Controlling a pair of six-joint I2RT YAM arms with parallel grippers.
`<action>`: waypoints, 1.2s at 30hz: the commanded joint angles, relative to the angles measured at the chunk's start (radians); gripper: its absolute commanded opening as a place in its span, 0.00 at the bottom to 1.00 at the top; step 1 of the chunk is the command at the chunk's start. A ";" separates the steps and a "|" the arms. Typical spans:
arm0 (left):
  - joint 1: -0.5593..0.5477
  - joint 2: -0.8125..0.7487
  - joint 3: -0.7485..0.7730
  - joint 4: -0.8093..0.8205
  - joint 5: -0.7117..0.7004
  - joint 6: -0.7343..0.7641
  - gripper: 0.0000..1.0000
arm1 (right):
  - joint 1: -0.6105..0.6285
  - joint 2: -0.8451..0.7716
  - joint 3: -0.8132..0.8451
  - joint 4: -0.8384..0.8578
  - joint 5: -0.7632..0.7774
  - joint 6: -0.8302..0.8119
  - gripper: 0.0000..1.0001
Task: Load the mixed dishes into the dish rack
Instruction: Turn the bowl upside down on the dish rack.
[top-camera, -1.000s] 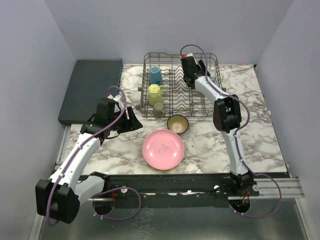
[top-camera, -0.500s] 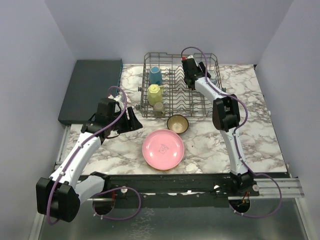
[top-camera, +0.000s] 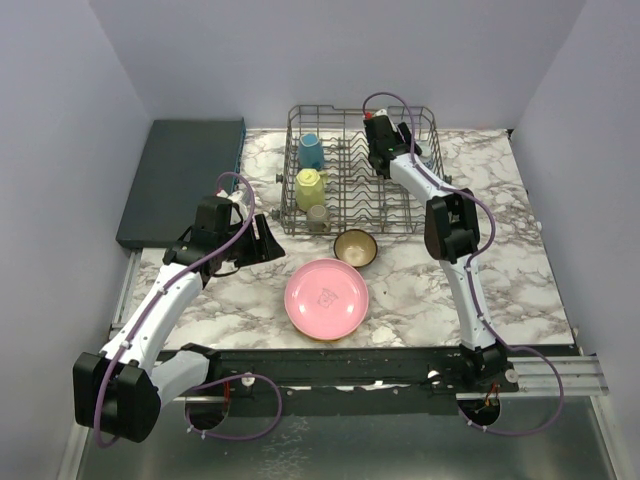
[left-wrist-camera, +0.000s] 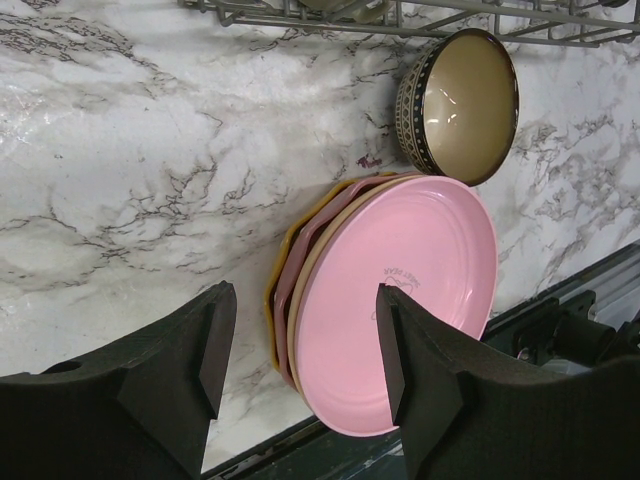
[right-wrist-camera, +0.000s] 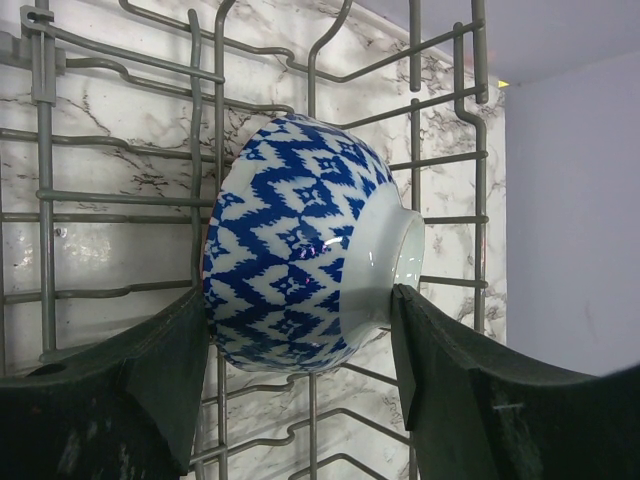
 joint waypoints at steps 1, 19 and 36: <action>-0.003 0.004 0.004 -0.008 -0.025 0.016 0.64 | -0.008 0.024 0.037 0.002 0.006 0.021 0.59; -0.003 0.004 0.006 -0.008 -0.028 0.018 0.64 | -0.007 -0.001 0.051 -0.058 -0.030 0.083 0.87; -0.003 -0.012 0.004 -0.010 -0.027 0.018 0.64 | 0.018 -0.082 0.053 -0.132 -0.064 0.146 0.90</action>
